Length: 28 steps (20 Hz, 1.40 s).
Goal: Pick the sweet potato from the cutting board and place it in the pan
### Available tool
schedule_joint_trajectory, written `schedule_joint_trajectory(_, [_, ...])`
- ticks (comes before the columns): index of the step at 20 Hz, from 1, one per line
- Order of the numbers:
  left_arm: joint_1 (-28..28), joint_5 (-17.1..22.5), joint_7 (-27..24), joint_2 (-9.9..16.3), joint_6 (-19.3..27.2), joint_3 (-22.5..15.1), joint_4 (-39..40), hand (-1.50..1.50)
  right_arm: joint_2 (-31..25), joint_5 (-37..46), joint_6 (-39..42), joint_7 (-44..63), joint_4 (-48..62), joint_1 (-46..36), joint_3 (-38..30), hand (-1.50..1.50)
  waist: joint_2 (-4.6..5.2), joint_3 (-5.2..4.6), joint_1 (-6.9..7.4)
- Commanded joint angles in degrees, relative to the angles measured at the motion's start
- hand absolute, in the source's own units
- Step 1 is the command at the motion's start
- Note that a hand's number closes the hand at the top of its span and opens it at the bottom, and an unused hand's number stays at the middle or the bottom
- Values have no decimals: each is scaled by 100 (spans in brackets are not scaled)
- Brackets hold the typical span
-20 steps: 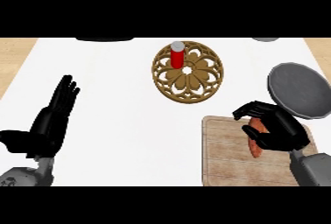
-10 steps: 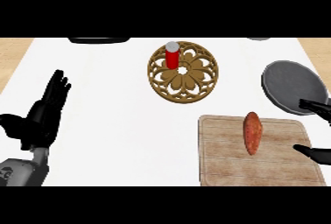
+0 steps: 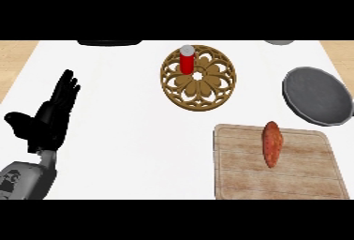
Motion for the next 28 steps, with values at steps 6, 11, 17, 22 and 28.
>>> schedule_joint_trajectory(6, [10, -203, -178, -215, -251, 200, 234, 0, -173, 283, 353, 1543, -973, -795, -93, -150, -10, 1, 41])
schedule_joint_trajectory(11, [-126, -389, -5, -350, -304, 418, 324, 0, 452, 270, 519, 2143, -1352, -909, -193, -150, -7, 4, 18])
schedule_joint_trajectory(17, [-235, -394, 71, -382, -481, 552, 424, 0, 764, 26, 1008, 2762, -2293, -768, 83, -150, -13, 2, -8])
schedule_joint_trajectory(22, [-132, -679, -67, -566, -473, 607, 410, 0, 1002, 550, 983, 3175, -2526, -558, -4, -150, -6, 4, 11])
schedule_joint_trajectory(28, [-354, -759, 195, -725, -586, 725, 458, 0, 1665, 1100, 713, 3679, -2936, -167, 110, -150, -8, 6, -6])
